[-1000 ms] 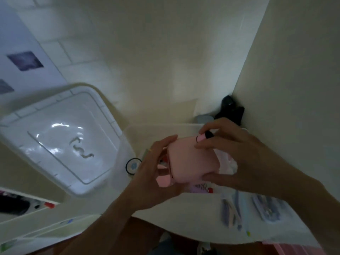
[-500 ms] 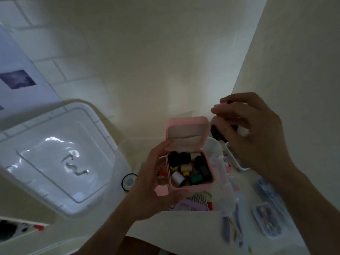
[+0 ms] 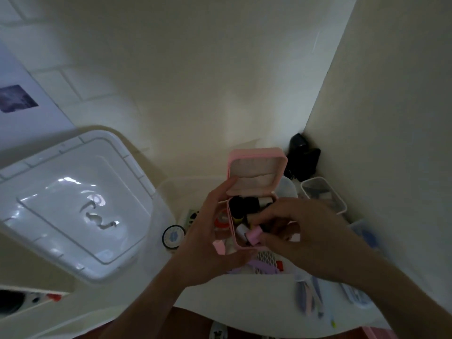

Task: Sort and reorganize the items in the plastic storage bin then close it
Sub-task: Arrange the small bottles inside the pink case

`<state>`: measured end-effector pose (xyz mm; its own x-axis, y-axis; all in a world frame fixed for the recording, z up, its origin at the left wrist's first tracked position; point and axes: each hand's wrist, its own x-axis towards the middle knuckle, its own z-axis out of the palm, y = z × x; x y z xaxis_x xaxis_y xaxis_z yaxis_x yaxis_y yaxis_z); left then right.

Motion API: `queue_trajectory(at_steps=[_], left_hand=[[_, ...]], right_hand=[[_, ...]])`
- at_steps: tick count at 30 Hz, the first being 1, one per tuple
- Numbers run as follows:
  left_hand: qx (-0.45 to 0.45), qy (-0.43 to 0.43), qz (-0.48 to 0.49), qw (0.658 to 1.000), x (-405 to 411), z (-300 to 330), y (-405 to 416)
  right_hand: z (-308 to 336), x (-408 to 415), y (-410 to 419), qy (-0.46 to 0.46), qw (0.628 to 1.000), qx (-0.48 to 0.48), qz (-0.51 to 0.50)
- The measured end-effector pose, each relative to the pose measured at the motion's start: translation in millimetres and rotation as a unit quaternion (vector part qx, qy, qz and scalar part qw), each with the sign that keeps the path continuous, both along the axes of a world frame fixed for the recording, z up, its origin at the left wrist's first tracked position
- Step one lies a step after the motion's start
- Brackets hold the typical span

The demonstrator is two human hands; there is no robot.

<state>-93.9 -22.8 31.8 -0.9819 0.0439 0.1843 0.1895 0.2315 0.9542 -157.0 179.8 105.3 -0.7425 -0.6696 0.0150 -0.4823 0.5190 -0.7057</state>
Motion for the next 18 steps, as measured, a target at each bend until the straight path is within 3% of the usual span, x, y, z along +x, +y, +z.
queue_trajectory(at_steps=[9, 13, 18], left_hand=[[-0.003, 0.004, 0.007, 1.0, -1, 1, 7], [-0.004, -0.003, 0.01, 1.0, -2, 0, 8], [-0.006, -0.002, 0.009, 1.0, -1, -3, 8]], right_hand=[[19, -6, -11, 0.107, 0.982, 0.149, 0.055], [25, -12, -19, 0.105, 0.968, 0.199, 0.11], [23, -14, -22, 0.084, 0.969, 0.196, 0.121]])
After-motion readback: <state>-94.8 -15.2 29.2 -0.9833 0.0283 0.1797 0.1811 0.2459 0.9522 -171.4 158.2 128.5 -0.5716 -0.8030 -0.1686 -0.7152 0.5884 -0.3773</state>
